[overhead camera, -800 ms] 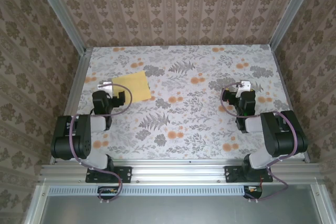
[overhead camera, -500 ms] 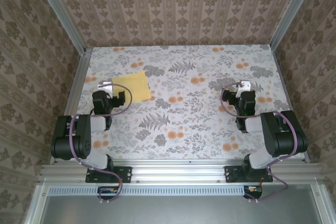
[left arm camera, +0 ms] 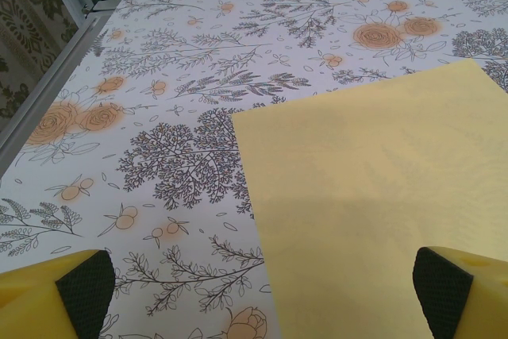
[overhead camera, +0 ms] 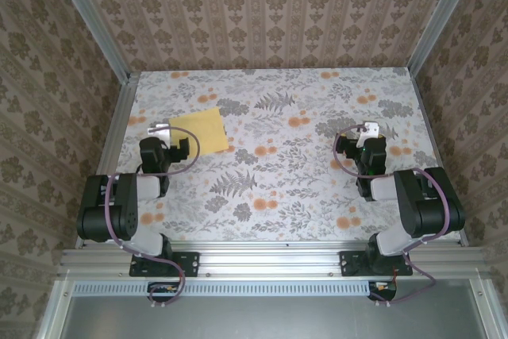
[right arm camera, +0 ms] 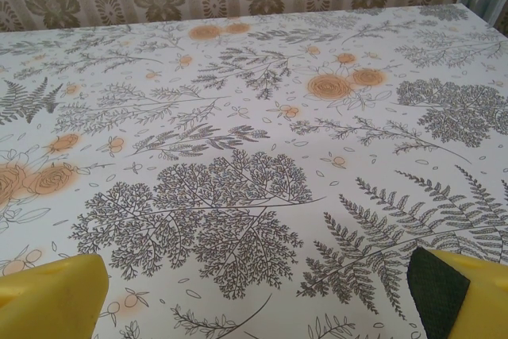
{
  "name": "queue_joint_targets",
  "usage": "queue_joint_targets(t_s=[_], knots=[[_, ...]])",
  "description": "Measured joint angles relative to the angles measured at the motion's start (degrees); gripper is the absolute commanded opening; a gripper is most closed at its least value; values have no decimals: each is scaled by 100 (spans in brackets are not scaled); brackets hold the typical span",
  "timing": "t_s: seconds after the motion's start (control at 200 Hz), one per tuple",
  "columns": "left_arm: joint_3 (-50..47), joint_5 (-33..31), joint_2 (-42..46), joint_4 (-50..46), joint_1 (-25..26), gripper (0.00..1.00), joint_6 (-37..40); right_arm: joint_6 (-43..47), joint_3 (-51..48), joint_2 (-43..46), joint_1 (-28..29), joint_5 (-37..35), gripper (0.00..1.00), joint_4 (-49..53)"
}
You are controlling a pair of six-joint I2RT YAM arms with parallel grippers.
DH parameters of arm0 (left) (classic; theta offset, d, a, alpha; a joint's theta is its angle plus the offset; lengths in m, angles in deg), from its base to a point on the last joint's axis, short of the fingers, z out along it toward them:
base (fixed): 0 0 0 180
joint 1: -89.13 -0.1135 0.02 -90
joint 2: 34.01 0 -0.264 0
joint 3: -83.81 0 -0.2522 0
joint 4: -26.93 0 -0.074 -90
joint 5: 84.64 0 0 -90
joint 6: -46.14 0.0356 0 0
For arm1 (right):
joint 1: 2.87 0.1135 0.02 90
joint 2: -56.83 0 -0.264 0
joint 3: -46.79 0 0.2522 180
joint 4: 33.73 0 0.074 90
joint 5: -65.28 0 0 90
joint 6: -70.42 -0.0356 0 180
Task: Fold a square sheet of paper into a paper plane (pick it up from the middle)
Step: Move the square sheet of paper to the center of the table.
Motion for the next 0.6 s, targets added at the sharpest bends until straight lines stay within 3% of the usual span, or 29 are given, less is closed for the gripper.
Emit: queue_joint_targets(t_s=[0.185,0.375,0.6], knots=[[96,-133,157,-407,2,100,-2,-2,-2,127,4,-13,100,66],[503,-415,1351,-1613,0,100,-59,-31,24,1526,55,-293,100,861],[1591,-409,1884,-3401,0,100,-750,-828,1224,2424,103,-612,100,3112]])
